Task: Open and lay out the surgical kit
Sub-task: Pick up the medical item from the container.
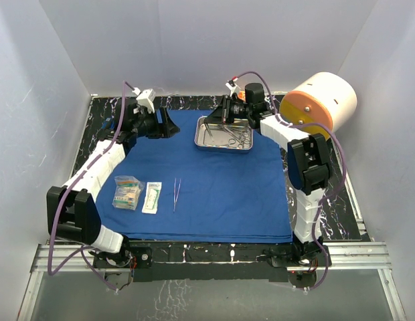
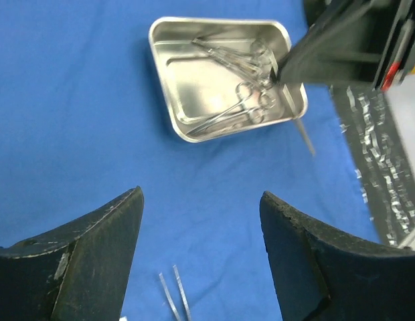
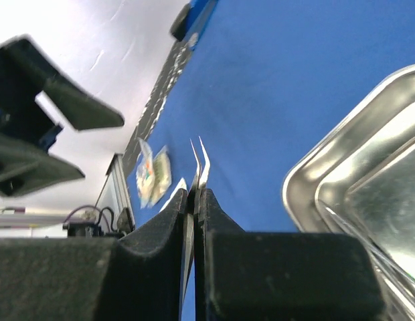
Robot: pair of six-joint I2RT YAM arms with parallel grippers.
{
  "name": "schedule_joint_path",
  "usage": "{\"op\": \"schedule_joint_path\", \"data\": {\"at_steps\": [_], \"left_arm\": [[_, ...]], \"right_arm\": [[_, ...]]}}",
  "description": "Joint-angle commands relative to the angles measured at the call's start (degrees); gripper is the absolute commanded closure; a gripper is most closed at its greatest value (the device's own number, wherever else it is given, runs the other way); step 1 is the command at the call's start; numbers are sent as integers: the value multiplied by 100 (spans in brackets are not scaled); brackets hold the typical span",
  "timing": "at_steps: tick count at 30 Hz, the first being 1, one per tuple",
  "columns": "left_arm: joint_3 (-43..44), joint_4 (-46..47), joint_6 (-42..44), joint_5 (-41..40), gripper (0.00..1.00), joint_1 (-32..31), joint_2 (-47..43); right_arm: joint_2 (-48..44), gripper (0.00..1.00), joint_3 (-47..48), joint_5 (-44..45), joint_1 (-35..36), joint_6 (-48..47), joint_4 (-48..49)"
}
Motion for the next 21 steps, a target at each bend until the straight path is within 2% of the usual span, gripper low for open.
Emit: {"op": "schedule_joint_path", "data": {"at_steps": [1,6,11,15,21], "left_arm": [[601,335,-756,688,32,-84,208],[917,524,-1481,846,38,-385,563],[991,649,-1848,951,47,-526,799],[809,911,-2186,1040,62,-556,842],[751,999,-2238,985,74,-582,901]], "right_arm": [[-654,100,-686,-949,61,148,1631],[-1037,100,-1316,-1105,156,141,2198],[-1264,100,-1697,-1111,225,507,2879],[-1457,100,-1984,-928,229,783,3380],[-1523,100,-2000,-807,276,890,3405]]}}
